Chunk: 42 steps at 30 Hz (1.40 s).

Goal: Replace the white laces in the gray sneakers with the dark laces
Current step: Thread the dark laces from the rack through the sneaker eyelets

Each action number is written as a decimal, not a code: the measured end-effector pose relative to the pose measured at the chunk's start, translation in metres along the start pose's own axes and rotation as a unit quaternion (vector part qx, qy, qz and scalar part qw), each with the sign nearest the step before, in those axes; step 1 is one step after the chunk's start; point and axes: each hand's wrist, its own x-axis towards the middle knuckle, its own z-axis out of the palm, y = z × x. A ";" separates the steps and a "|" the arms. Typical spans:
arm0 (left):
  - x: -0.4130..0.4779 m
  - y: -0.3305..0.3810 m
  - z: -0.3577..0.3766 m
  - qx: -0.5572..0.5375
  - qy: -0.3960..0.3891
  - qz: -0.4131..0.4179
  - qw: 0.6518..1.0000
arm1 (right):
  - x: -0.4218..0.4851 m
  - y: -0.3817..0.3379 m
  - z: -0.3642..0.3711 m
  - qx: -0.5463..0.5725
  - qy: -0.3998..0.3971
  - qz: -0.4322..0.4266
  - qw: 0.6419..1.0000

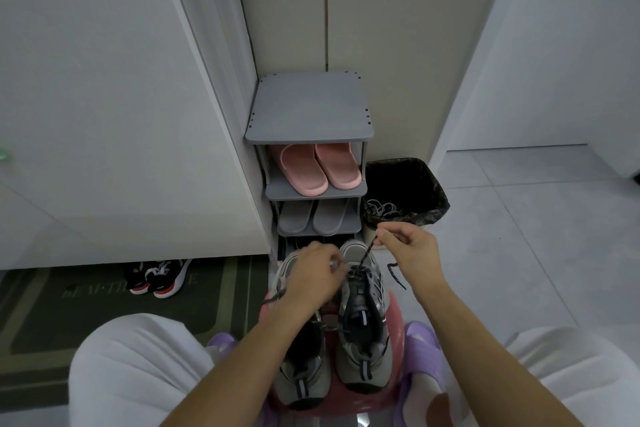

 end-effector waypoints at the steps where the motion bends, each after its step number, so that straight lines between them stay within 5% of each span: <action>1: -0.001 0.013 0.003 -0.061 -0.036 0.026 0.997 | -0.002 -0.003 0.004 0.009 -0.012 -0.001 1.000; 6: -0.004 0.057 0.014 -0.280 -0.104 0.024 0.954 | -0.008 -0.011 0.020 0.024 -0.043 -0.004 0.999; 12: -0.003 0.031 -0.001 -0.286 -0.139 -0.021 0.948 | -0.003 -0.005 -0.008 0.062 -0.019 -0.002 0.998; 19: -0.004 -0.006 -0.032 -0.139 -0.181 -0.044 0.973 | 0.014 0.025 -0.041 -0.050 0.005 0.029 0.998; 23: -0.007 0.002 -0.027 -0.103 -0.192 -0.025 0.976 | 0.013 0.041 -0.041 -0.374 -0.045 -0.055 0.925; 25: -0.005 0.012 -0.019 -0.087 -0.162 -0.010 0.983 | 0.004 0.043 -0.030 -0.349 -0.089 -0.094 0.928; 30: -0.001 0.031 0.003 -0.017 -0.102 0.005 0.995 | -0.015 0.043 -0.009 -0.246 -0.224 -0.023 0.943; 36: -0.001 0.028 0.028 0.055 -0.068 0.010 0.996 | -0.008 0.046 -0.020 -0.225 -0.250 0.050 0.941; 39: -0.002 0.025 0.033 0.047 -0.066 0.002 0.997 | -0.001 0.052 -0.026 -0.217 -0.190 0.076 0.955; 42: -0.001 0.023 0.035 0.024 -0.075 -0.010 0.997 | 0.006 0.058 -0.027 -0.373 -0.165 0.025 0.913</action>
